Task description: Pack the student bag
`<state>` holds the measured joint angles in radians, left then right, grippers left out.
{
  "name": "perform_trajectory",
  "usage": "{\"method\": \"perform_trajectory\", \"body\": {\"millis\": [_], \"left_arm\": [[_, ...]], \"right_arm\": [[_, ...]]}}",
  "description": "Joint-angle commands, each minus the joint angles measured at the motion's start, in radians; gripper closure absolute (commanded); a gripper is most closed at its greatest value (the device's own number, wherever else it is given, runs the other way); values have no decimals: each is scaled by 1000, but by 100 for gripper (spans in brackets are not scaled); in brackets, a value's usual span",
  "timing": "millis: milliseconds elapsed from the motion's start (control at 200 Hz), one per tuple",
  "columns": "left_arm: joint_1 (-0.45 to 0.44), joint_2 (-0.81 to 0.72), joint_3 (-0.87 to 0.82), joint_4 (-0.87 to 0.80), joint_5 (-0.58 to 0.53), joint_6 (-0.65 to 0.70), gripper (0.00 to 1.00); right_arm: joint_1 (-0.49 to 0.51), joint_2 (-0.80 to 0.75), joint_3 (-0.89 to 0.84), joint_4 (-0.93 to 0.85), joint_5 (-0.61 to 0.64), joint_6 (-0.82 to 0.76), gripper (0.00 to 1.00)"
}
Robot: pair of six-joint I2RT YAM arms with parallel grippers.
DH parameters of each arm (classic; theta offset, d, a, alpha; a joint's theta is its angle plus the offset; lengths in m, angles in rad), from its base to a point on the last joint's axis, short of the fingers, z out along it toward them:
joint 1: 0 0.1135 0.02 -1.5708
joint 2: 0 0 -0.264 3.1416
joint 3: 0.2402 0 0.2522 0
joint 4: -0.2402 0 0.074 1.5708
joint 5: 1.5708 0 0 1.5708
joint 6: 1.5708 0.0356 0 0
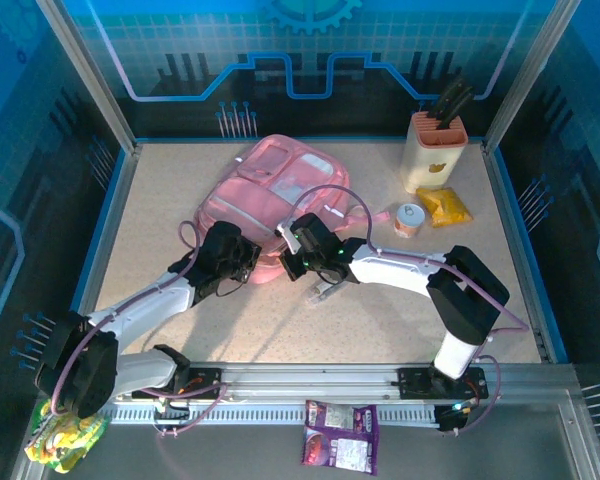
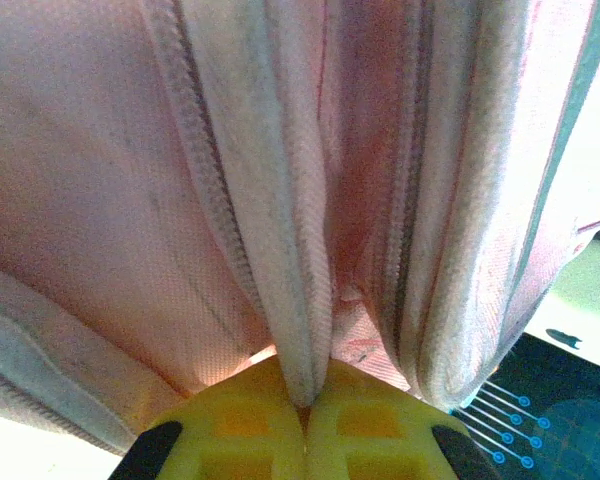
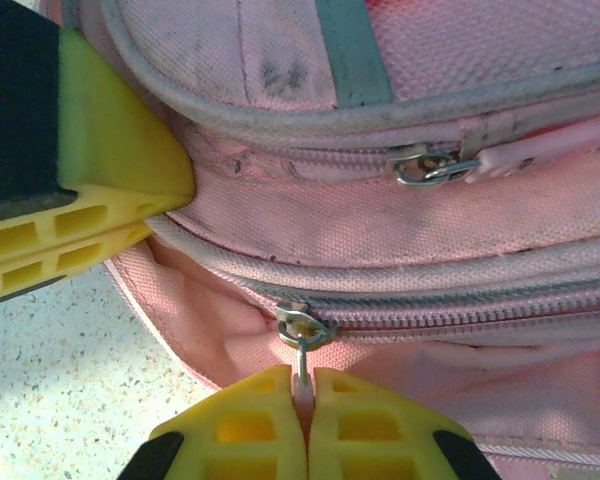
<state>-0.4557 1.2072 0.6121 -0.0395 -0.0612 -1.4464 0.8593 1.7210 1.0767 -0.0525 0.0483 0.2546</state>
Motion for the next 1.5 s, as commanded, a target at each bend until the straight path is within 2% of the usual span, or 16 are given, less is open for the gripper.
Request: {"method": "perform_trajectory", "body": {"millis": [0,275,730,915,1061,1161,1216,1291,1496], "left_arm": [[-1,4,41,-7,-61,59,100],[16,-36,41,-51,-69,119,100],[158,-106,24,-137,4,214,100],[200,-124,23,-147,35,261,100],[209,-109,42,-150,63,295,100],[209,-100,53,-153,78,317,100],[209,-96,60,-157,88,332,100],[209,-96,71,-173,96,346,100],[206,-141,78,-193,113,376,96]], "right_arm": [[10,-4,16,-16,-8,-26,100],[-23,-49,-13,-24,21,-25,100],[-138,-79,-21,-62,33,-34,100],[-184,-32,43,-111,19,-38,100],[-170,-35,50,-98,-42,-28,100],[-156,-67,38,-89,-102,-15,88],[-152,-92,22,-77,-122,0,77],[-157,-117,10,-73,-148,11,67],[-182,-141,42,-111,-214,31,56]]}}
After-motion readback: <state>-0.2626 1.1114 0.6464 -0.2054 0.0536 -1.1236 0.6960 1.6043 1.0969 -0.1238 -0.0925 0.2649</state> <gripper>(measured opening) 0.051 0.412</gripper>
